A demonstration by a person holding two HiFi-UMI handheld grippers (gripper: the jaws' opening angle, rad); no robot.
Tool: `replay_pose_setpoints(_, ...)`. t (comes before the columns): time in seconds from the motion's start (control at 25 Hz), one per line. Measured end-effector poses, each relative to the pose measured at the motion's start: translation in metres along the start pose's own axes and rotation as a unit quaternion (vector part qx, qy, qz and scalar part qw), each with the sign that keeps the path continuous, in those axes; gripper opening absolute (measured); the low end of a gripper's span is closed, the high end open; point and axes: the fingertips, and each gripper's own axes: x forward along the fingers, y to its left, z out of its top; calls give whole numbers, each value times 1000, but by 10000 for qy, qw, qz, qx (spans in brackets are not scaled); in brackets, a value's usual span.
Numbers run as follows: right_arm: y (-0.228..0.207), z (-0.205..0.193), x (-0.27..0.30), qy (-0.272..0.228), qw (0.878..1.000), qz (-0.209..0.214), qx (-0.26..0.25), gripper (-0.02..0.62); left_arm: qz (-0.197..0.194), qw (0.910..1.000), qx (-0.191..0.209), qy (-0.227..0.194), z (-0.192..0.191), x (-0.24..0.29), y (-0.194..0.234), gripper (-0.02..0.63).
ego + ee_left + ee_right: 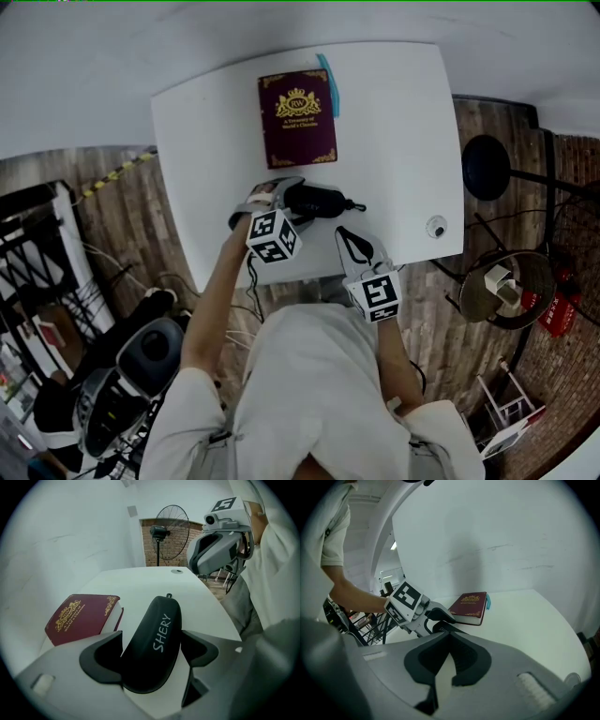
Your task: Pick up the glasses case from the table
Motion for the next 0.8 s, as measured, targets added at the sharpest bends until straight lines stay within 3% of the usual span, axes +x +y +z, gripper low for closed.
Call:
replay_pose_setpoints(0.4,6,3,-3,-50,10000,49,-57,5,-72,9995,275,139,0,-2,-8,368)
replay_pose_setpoints(0.56,5,1,-5,-56,9999,23,-91,5,-210,9997,-64,84,-1,-6,-17,356)
replay_pose_setpoints(0.8,3,-4,-11,-67,10000,-1,-50,5,-159,9945,-998,-286,-6,-18,-21,343)
